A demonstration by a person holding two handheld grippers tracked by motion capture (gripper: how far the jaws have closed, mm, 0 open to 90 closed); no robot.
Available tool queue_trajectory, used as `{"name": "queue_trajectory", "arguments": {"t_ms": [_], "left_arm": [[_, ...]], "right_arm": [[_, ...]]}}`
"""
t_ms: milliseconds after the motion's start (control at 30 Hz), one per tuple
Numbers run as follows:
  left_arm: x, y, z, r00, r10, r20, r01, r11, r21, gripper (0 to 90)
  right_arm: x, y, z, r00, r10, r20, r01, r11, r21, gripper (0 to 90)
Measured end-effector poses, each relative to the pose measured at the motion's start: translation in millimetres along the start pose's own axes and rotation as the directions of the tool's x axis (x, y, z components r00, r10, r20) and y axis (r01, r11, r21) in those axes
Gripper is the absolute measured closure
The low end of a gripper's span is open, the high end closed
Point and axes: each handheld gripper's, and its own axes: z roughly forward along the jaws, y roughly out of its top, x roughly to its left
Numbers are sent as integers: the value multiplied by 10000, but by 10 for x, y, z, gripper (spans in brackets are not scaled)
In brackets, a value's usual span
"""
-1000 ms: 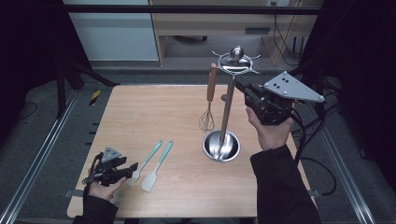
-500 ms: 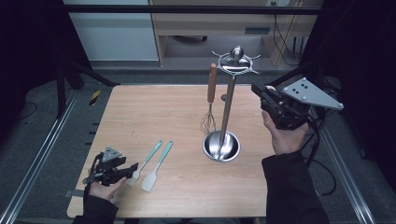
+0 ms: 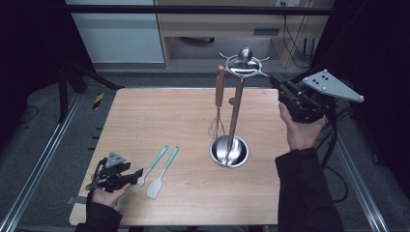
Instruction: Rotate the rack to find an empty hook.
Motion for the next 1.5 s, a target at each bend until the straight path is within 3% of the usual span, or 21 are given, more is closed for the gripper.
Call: {"name": "queue_trajectory", "arguments": {"t_ms": [700, 1167, 1367, 1500], "left_arm": [[-9, 1, 15, 10000, -13, -22, 13, 10000, 19, 386], [-9, 0, 22, 10000, 1, -31, -1, 10000, 89, 377], [-2, 0, 19, 10000, -14, -18, 15, 10000, 93, 360], [2, 6, 25, 9999, -124, 45, 124, 9999, 105, 319]], "right_arm": [[47, 12, -60, 9986, -306, -443, 304, 9995, -58, 900], [166, -3, -56, 9950, -498, -865, 498, 9988, -20, 900], [174, -13, -42, 9953, -515, -815, 524, 9986, 78, 900], [133, -114, -59, 9977, -369, -563, 391, 9985, 391, 889]]}}
